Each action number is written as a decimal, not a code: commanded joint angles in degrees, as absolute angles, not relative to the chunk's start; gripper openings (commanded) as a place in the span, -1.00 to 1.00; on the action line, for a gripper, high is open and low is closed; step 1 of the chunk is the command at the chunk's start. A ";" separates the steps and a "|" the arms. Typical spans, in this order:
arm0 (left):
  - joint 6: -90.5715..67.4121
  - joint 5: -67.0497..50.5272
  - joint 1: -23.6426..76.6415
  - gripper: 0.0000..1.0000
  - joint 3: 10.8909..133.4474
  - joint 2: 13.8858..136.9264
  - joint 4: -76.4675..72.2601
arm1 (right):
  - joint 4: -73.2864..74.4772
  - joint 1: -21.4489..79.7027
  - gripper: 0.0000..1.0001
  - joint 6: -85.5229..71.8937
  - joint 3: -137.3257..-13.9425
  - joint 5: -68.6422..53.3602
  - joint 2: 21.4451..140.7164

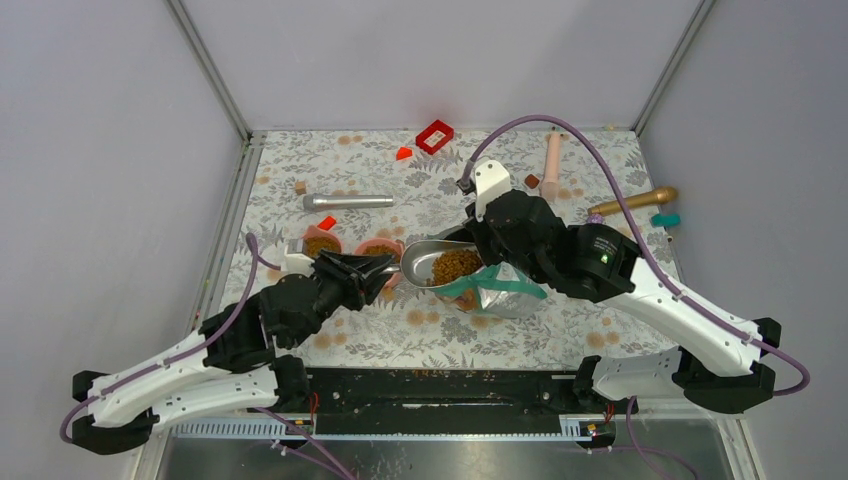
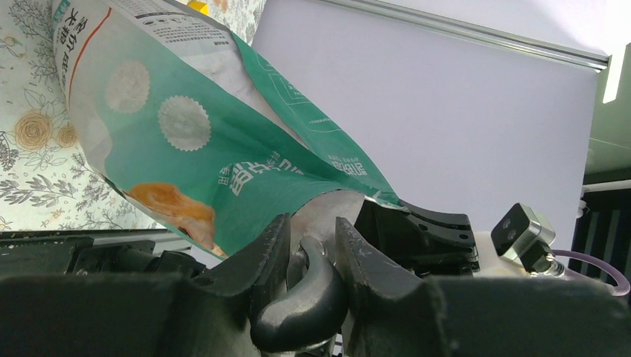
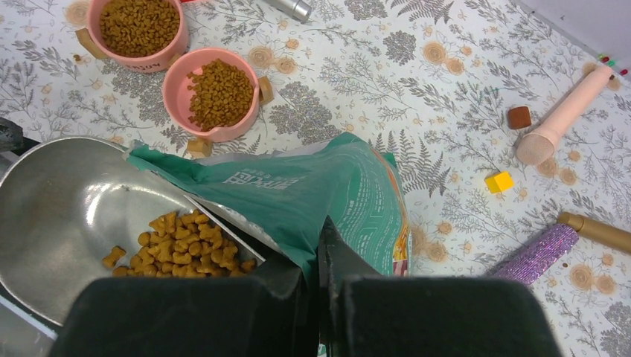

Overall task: Serve the pet food
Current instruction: Collect the pet food from the pet food bag, then pour the pet food into the pet food bowl.

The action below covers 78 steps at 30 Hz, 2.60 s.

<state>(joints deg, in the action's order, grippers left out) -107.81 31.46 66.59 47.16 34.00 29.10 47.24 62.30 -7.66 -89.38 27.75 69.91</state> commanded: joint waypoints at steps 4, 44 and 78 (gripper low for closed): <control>-110.84 39.90 65.21 -1.00 47.81 27.90 32.21 | 42.05 61.00 -1.00 -6.18 -94.87 37.33 63.88; -102.88 46.46 65.23 -1.00 66.33 39.50 39.48 | 37.94 61.00 -1.00 -1.13 -94.90 32.11 71.51; -150.78 60.92 65.21 -1.00 59.76 40.46 83.46 | 38.49 61.00 -1.00 -4.13 -89.39 33.27 66.60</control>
